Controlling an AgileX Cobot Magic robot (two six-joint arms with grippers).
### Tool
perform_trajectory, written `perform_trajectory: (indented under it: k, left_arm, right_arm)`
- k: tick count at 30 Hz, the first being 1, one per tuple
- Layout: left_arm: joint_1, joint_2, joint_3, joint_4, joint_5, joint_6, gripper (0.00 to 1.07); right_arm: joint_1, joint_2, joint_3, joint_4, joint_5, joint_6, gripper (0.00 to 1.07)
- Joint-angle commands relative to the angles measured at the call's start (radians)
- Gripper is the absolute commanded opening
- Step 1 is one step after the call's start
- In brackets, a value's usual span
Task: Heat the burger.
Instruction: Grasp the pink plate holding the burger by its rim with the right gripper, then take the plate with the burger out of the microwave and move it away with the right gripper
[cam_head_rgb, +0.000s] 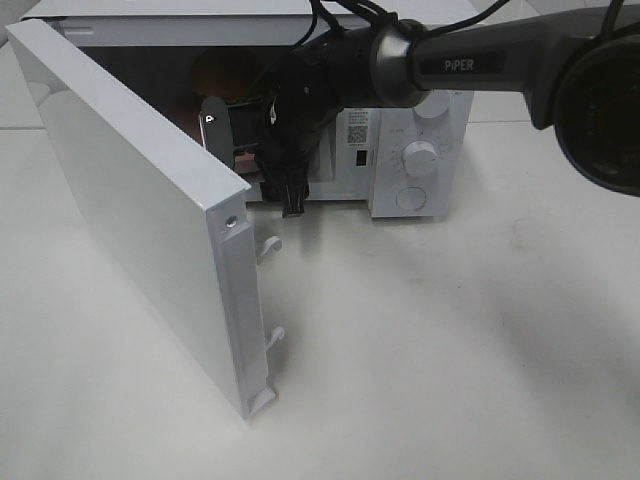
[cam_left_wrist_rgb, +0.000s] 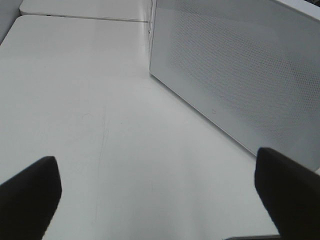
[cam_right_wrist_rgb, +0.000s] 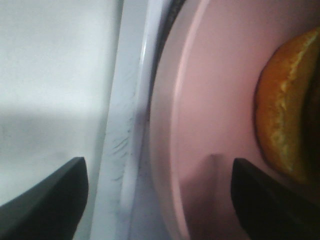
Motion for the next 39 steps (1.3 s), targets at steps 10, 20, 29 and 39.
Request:
perform_trajectory:
  k: [10, 20, 29, 39]
  left_arm:
    - [0.003, -0.004, 0.003, -0.007, 0.001, 0.001, 0.99]
    - [0.003, -0.004, 0.003, -0.007, 0.001, 0.001, 0.99]
    - [0.003, -0.004, 0.003, -0.007, 0.001, 0.001, 0.99]
    - [0.003, -0.004, 0.003, -0.007, 0.001, 0.001, 0.99]
  right_arm:
    - [0.004, 0.011, -0.016, 0.030, 0.039, -0.007, 0.34]
    - [0.006, -0.007, -0.008, 0.110, 0.103, -0.115, 0.00]
    - [0.014, -0.025, -0.008, 0.127, 0.160, -0.204, 0.00]
    - [0.016, -0.083, 0.081, 0.127, 0.082, -0.240, 0.00]
